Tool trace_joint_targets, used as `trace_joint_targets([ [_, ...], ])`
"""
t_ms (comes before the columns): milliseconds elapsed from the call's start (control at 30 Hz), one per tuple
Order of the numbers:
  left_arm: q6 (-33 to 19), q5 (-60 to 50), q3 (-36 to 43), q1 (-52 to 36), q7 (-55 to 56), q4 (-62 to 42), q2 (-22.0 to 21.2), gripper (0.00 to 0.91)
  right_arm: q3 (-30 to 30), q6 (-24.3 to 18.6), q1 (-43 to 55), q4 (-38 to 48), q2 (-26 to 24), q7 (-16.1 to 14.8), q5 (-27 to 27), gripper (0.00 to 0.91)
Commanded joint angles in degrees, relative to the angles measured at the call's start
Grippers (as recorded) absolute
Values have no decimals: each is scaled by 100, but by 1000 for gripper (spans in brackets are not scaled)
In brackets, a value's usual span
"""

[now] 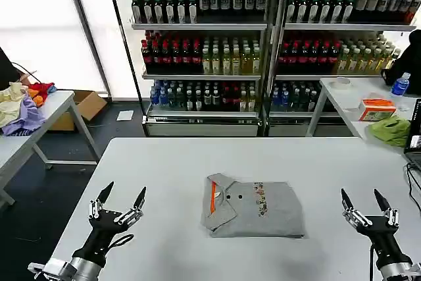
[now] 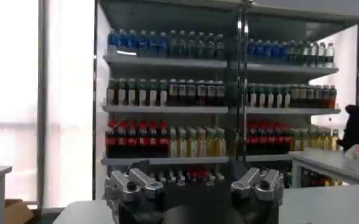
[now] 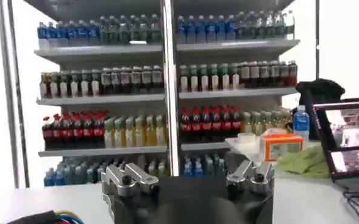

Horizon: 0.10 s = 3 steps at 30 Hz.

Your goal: Fold and organize the clothes.

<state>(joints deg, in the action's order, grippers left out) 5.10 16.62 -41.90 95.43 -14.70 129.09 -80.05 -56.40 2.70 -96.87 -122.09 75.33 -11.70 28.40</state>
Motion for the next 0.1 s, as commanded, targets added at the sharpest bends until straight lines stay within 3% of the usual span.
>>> trace_joint_targets([
  [33, -314, -350, -241, 271, -714, 17, -198, 907, 133, -78, -283, -155, 90, -116, -209, 907],
  [100, -374, -382, -309, 281, -760, -5, -226, 907, 119, -73, -252, -131, 86, -120, -224, 907],
])
